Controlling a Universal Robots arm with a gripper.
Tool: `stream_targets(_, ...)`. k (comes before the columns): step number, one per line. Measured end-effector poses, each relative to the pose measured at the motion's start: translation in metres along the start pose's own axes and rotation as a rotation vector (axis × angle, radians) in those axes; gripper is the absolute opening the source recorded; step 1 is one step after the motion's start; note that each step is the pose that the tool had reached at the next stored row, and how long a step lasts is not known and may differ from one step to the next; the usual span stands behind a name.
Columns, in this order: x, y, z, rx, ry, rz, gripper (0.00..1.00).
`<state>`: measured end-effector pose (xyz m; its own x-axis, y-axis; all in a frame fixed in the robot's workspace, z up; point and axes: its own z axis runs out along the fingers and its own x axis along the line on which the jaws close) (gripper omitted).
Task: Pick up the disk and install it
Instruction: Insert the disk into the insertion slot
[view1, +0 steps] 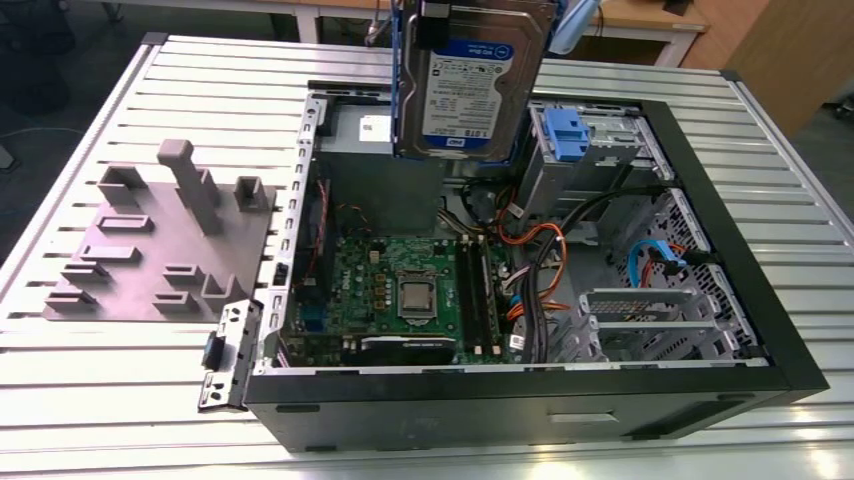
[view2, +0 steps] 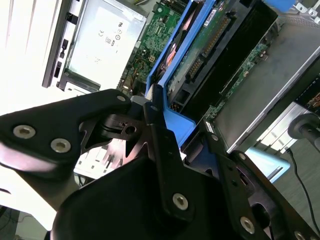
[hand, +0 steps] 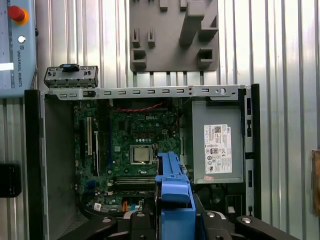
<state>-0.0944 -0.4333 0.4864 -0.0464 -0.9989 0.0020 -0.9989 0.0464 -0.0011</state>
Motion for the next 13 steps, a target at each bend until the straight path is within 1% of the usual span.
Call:
stream_targets(10,0.0000,-0.0004,0.0000,0.0000,0.0000,0.000,0.37)
stream_targets(13,0.0024,-0.0005,0.0001,0.0000,0.0000,0.000,0.37)
